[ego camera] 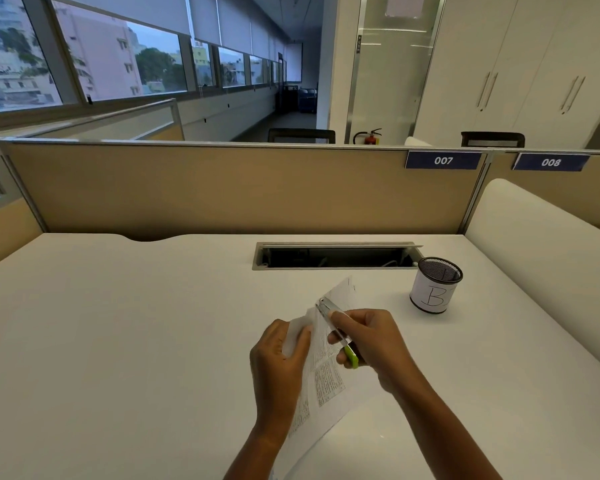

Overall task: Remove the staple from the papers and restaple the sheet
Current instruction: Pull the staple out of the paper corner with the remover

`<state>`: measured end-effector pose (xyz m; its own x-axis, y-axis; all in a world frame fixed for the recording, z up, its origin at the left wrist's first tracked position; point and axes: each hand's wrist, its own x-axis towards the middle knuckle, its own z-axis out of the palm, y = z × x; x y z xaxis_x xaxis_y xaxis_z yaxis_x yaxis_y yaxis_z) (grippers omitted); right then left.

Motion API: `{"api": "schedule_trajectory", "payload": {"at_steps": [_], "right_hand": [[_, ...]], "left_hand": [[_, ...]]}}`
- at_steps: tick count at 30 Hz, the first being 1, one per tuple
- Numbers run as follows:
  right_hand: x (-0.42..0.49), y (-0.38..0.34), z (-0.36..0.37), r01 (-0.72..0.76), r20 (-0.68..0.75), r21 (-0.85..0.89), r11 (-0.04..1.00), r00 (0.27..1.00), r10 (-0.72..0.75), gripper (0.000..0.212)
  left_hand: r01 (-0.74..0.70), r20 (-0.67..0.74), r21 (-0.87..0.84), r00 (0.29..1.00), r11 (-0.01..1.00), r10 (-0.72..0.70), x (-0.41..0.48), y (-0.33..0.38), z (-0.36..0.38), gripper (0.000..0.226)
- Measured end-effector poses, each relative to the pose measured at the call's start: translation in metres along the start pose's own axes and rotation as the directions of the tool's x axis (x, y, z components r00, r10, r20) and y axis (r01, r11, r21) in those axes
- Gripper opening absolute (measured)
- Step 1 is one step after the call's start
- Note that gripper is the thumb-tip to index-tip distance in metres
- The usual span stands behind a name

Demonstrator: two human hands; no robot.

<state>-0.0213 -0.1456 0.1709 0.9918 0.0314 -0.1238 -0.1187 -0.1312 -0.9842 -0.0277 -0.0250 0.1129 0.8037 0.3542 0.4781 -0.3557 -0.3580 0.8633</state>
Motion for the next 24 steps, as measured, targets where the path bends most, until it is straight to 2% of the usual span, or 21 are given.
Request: {"api": "schedule_trajectory", "payload": {"at_steps": [3, 6, 17, 24], "right_hand": [[-0.0026, -0.0007, -0.0001, -0.025, 0.075, -0.029, 0.999, 0.997, 0.027, 0.020], [-0.0055, 0.0014, 0.0044, -0.065, 0.114, -0.036, 0.997, 0.991, 0.068, 0.022], [-0.0033, -0.0005, 0.0056, -0.085, 0.128, -0.009, 0.996, 0.988, 0.086, 0.020], [-0.0013, 0.0059, 0.0070, -0.043, 0.061, -0.016, 0.999, 0.997, 0.044, 0.019]], "left_hand": [[0.093, -0.029, -0.055, 0.995, 0.994, -0.094, 0.0055, -0.0019, 0.0006, 0.009], [0.087, -0.024, -0.052, 0.996, 0.995, -0.088, 0.0081, -0.0028, 0.0005, 0.006], [0.054, -0.036, -0.016, 0.998, 0.998, -0.055, 0.0059, -0.0034, 0.0022, 0.009], [0.020, -0.046, 0.006, 0.999, 1.000, -0.020, 0.0068, -0.0046, 0.0023, 0.006]]}}
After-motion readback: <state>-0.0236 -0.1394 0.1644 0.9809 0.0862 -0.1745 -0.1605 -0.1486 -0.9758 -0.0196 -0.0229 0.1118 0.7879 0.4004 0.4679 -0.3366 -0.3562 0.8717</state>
